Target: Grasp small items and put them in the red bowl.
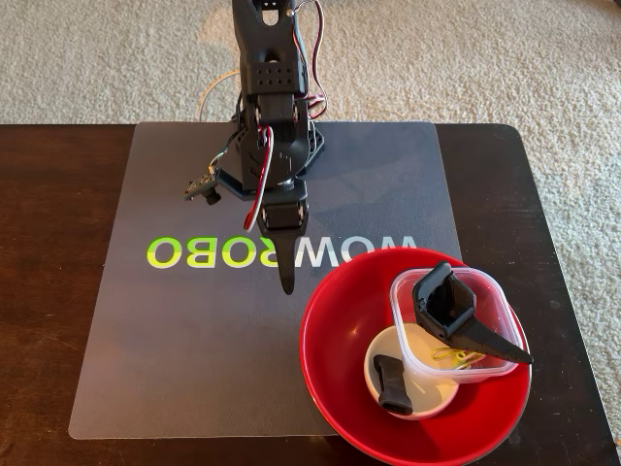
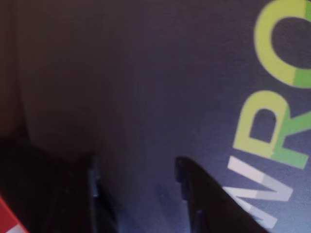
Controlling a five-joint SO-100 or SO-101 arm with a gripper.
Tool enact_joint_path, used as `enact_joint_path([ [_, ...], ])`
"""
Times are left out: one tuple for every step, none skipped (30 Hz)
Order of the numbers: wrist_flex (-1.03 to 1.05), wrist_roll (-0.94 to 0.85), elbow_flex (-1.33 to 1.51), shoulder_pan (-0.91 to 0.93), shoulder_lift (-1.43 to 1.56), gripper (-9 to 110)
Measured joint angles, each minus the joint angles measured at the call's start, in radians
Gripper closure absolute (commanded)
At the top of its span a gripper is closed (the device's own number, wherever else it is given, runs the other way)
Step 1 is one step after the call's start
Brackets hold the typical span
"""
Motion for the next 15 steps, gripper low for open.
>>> enact_joint_path([
  [0.009, -0.012, -0.031, 0.000, -0.041, 96],
  [0.025, -0.031, -0.067, 0.002, -0.094, 97],
  [0.046, -0.049, -0.106, 0.015, -0.149, 98],
  [0.066, -0.060, -0.150, 0.034, -0.206, 99],
  [0.087, -0.071, -0.198, 0.052, -0.267, 101],
  [0.110, -0.081, -0.242, 0.060, -0.325, 101],
  [0.137, -0.087, -0.288, 0.061, -0.387, 101],
  [0.158, -0.089, -0.334, 0.061, -0.443, 101],
  [0.172, -0.092, -0.371, 0.067, -0.489, 101],
  [0.178, -0.092, -0.391, 0.077, -0.511, 101],
  [0.178, -0.092, -0.400, 0.084, -0.518, 101],
  [0.178, -0.092, -0.403, 0.084, -0.518, 101],
  [0.178, -0.091, -0.403, 0.083, -0.518, 101],
  [0.178, -0.084, -0.403, 0.078, -0.518, 101],
  [0.175, -0.083, -0.403, 0.077, -0.518, 101],
])
